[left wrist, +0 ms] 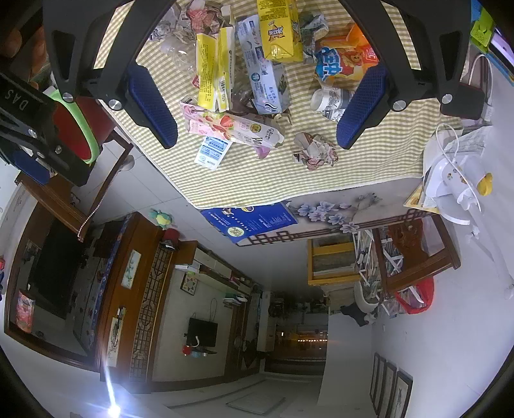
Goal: Collect trash
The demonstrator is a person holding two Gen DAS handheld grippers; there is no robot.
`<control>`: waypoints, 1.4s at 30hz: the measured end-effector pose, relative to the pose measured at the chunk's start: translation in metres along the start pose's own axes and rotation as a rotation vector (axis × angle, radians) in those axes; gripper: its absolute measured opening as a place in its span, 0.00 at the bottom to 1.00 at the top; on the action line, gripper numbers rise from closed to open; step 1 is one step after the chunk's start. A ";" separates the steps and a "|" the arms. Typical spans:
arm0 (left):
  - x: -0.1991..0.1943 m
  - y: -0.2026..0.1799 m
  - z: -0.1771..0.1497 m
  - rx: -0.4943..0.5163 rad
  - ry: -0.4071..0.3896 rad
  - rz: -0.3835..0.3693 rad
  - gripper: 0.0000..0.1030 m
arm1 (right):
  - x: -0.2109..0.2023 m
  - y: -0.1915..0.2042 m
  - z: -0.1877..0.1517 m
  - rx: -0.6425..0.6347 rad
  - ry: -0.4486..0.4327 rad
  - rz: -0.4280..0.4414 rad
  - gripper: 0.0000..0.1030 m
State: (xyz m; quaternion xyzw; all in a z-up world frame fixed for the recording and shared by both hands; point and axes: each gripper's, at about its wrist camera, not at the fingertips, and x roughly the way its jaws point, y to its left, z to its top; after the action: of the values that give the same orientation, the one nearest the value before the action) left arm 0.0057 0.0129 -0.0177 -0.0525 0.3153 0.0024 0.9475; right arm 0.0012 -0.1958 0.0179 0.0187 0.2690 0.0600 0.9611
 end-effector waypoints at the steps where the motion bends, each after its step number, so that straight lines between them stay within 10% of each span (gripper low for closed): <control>1: 0.000 0.000 0.000 0.000 0.000 0.001 0.92 | 0.000 0.000 0.000 0.001 0.000 0.001 0.96; 27: 0.004 0.005 -0.005 0.013 0.015 0.024 0.92 | 0.008 0.003 -0.005 -0.028 0.038 0.012 0.96; 42: 0.051 0.132 -0.116 -0.112 0.336 0.121 0.81 | 0.054 -0.037 -0.120 0.031 0.508 0.049 0.97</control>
State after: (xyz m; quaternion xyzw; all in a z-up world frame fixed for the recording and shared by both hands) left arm -0.0278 0.1312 -0.1536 -0.0859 0.4713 0.0682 0.8751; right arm -0.0113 -0.2254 -0.1155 0.0243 0.5021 0.0818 0.8606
